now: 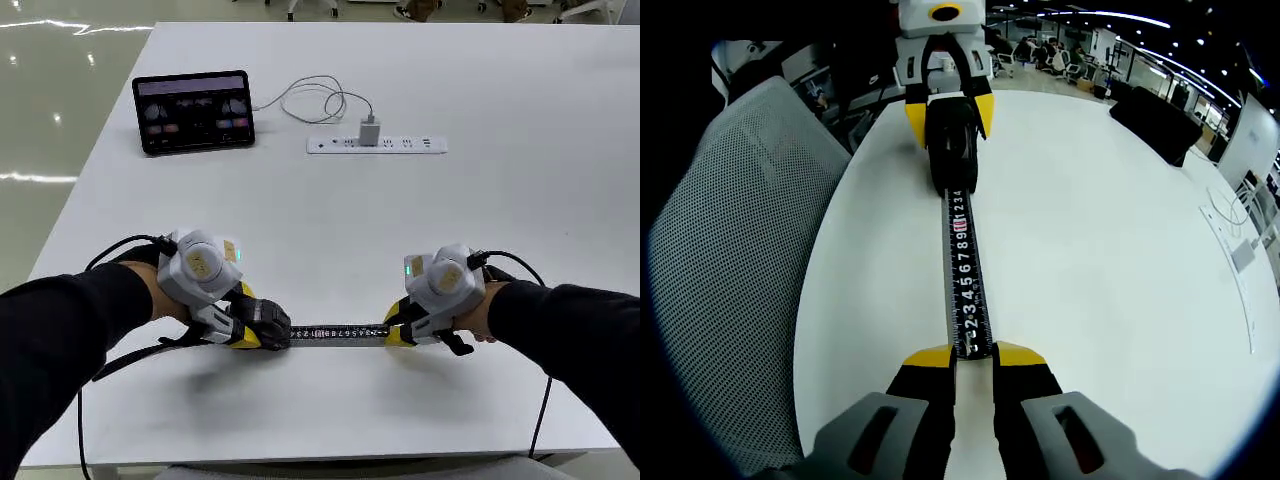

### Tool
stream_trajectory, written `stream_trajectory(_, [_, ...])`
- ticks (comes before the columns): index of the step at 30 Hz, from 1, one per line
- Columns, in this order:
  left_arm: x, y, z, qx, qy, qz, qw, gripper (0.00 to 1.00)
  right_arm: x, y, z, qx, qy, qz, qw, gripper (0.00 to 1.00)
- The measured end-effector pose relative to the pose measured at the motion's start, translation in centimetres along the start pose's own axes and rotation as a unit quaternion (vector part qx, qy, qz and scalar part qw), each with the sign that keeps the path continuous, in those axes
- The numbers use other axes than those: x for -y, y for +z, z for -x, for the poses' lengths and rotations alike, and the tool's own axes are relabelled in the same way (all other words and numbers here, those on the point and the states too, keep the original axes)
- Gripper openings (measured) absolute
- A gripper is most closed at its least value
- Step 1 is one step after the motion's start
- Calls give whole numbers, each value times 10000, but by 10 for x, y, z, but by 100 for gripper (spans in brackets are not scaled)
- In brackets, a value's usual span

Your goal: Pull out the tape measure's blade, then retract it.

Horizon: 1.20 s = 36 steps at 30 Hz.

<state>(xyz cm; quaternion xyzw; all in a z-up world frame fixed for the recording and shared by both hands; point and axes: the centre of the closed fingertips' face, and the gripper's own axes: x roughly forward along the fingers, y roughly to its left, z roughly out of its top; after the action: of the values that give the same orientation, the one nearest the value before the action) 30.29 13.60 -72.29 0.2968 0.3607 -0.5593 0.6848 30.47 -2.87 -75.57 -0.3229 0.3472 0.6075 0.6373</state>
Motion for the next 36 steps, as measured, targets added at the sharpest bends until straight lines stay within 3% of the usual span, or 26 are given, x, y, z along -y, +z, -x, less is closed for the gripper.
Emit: stream_trajectory(36, [0, -1, -1, -47, -21, -26, 10000, 32, 5, -29, 17, -175, -50, -87, 9998, 8])
